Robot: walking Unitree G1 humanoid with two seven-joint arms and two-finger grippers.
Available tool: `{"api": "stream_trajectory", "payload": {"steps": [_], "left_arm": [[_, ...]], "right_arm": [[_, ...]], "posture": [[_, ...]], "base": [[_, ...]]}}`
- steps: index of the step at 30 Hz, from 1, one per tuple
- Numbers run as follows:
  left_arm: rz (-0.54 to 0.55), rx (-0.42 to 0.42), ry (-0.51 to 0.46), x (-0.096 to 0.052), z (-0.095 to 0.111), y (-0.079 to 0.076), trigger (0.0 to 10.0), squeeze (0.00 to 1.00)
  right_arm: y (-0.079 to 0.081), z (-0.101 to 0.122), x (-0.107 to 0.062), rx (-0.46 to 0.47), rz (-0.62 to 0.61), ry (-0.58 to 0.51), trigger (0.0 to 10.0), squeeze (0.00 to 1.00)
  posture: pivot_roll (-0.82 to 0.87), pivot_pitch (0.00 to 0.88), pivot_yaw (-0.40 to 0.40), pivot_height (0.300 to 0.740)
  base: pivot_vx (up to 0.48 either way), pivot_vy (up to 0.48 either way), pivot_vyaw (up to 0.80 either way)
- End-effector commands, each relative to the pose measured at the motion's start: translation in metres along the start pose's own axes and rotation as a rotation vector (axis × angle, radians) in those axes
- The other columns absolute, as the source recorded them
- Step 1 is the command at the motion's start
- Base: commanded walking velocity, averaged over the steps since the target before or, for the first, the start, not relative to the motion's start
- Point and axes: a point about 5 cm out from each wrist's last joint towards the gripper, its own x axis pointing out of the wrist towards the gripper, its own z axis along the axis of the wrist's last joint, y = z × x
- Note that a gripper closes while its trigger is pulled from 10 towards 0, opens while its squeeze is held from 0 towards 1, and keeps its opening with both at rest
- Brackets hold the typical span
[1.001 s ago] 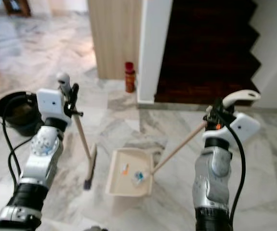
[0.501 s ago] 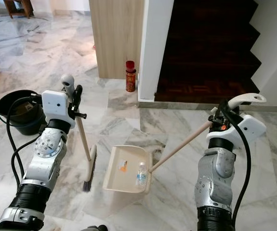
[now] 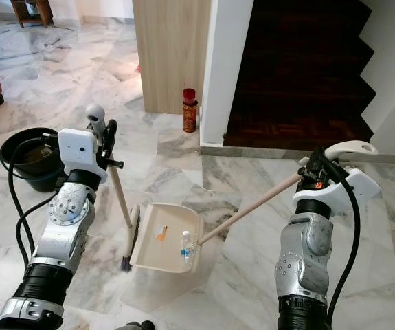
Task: Sweep floor
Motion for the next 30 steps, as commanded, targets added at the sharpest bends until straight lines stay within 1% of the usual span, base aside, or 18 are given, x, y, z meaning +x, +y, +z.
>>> {"api": "stream_trajectory", "payload": {"steps": [1,4,7,8,20,30], "left_arm": [[-0.002,0.005,-0.078,0.0031,0.0151,-0.0013,10.0,0.0],[0.0,0.0,-0.079,0.003,0.0153,-0.0016,10.0,0.0],[-0.008,-0.022,-0.066,0.0035,0.0139,-0.0034,10.0,0.0],[-0.006,-0.024,-0.067,0.0036,0.0141,-0.0035,10.0,0.0],[-0.007,-0.024,-0.065,0.0037,0.0141,-0.0027,10.0,0.0],[-0.004,-0.022,-0.063,0.0042,0.0144,-0.0016,10.0,0.0]], "right_arm": [[0.0066,0.0137,0.005,0.027,0.024,-0.061,10.0,0.0],[0.0071,0.0135,0.0048,0.028,0.028,-0.06,10.0,0.0],[0.0082,0.0134,0.0046,0.023,0.035,-0.059,10.0,0.0],[0.0081,0.0136,0.0044,0.023,0.036,-0.06,10.0,0.0],[0.0073,0.0148,0.0048,0.013,0.042,-0.059,10.0,0.0],[0.0101,0.0151,0.0048,0.016,0.054,-0.06,10.0,0.0]], "posture": [[0.08,0.052,-0.059,0.74],[0.08,0.05,-0.059,0.74],[0.07,0.05,-0.058,0.74],[0.07,0.051,-0.058,0.74],[0.07,0.066,-0.062,0.74],[0.07,0.073,-0.062,0.74]], "base": [[0.0,0.0,0.0],[0.0,0.0,0.0],[0.0,0.0,0.0],[0.0,0.36,0.0],[0.0,0.48,0.0],[0.0,0.48,0.0]]}}
